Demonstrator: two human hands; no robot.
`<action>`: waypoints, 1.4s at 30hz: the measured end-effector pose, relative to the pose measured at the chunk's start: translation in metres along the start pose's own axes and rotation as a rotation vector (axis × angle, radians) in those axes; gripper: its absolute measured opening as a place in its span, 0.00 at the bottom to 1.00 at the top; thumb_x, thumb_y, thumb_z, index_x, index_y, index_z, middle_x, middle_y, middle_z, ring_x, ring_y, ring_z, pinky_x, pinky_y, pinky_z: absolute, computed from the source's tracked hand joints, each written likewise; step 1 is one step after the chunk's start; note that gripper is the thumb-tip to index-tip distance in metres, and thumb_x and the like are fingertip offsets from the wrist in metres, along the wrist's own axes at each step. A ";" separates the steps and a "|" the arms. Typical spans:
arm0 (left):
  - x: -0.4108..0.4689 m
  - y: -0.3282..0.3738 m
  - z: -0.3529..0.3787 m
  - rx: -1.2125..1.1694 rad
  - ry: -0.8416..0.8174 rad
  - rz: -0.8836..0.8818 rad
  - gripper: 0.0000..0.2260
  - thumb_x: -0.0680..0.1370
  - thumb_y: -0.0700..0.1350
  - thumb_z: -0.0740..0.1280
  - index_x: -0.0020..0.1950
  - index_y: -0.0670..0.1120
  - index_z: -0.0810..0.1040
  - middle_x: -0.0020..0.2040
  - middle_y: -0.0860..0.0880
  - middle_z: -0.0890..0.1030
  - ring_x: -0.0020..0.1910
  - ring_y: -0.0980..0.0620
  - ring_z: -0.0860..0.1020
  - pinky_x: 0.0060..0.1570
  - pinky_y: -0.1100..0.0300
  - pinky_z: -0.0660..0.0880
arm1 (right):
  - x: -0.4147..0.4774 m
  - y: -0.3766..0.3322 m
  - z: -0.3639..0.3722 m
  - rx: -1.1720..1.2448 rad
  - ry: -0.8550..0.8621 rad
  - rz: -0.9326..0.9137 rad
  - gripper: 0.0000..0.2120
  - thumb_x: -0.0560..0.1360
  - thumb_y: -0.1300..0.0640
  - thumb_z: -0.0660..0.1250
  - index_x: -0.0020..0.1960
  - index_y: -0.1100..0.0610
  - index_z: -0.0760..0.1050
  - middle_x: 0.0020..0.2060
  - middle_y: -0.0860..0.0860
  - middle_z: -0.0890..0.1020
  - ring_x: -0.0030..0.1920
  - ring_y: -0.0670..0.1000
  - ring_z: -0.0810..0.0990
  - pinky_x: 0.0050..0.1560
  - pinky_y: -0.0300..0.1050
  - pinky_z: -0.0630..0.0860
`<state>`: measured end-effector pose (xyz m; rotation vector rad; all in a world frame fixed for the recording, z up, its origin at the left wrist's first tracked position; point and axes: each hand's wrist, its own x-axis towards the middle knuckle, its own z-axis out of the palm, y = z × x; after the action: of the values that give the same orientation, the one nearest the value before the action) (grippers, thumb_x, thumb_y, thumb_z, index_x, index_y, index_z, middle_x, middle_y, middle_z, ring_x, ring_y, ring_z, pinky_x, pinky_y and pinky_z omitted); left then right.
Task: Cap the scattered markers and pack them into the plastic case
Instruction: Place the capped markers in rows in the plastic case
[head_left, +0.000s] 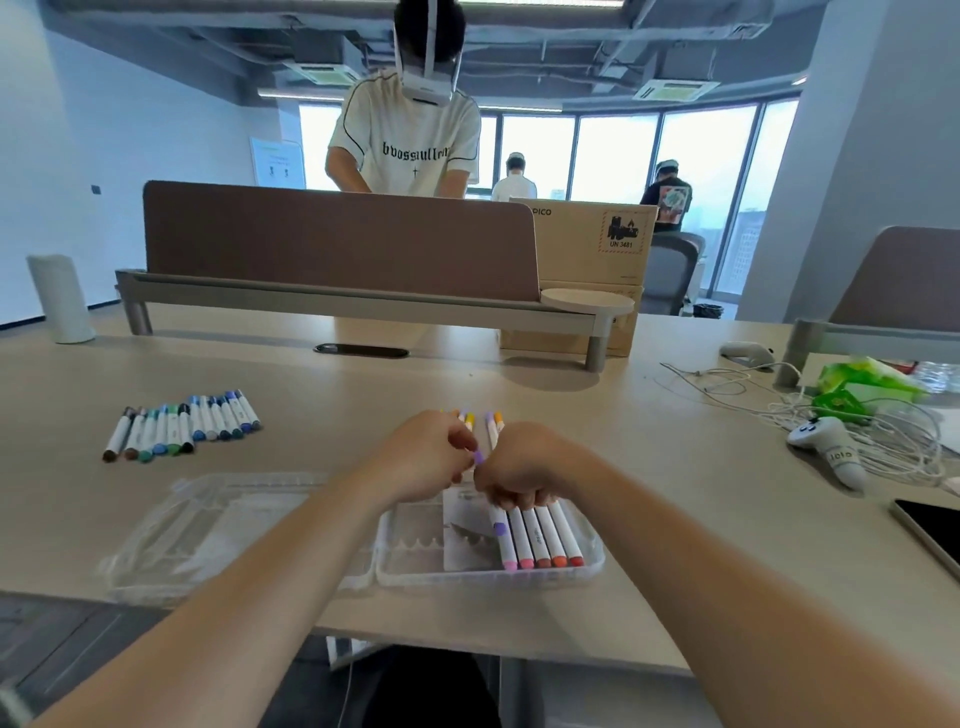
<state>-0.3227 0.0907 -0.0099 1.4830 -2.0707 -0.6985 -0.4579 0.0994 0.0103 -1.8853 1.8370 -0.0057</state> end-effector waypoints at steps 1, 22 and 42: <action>-0.004 0.002 0.002 0.059 -0.031 0.012 0.10 0.77 0.37 0.65 0.54 0.43 0.83 0.54 0.43 0.83 0.54 0.46 0.81 0.49 0.56 0.78 | -0.001 0.000 0.004 -0.003 -0.035 0.013 0.18 0.78 0.59 0.58 0.30 0.59 0.70 0.15 0.49 0.70 0.19 0.48 0.66 0.23 0.36 0.63; -0.009 -0.009 0.014 0.287 -0.316 0.001 0.33 0.68 0.60 0.75 0.71 0.54 0.72 0.63 0.51 0.78 0.49 0.47 0.82 0.47 0.49 0.82 | 0.012 0.018 0.006 -0.045 -0.144 0.077 0.21 0.79 0.51 0.65 0.30 0.57 0.68 0.16 0.48 0.67 0.16 0.46 0.63 0.24 0.36 0.61; 0.026 -0.025 -0.022 -0.028 0.006 -0.026 0.08 0.78 0.42 0.66 0.56 0.46 0.82 0.44 0.48 0.85 0.39 0.55 0.81 0.39 0.60 0.77 | 0.050 0.016 -0.008 -0.041 0.141 -0.021 0.14 0.77 0.55 0.67 0.36 0.62 0.78 0.30 0.55 0.79 0.27 0.51 0.75 0.30 0.39 0.72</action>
<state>-0.2982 0.0566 -0.0079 1.4977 -2.0320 -0.7294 -0.4709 0.0502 -0.0048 -1.9776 1.9229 -0.1113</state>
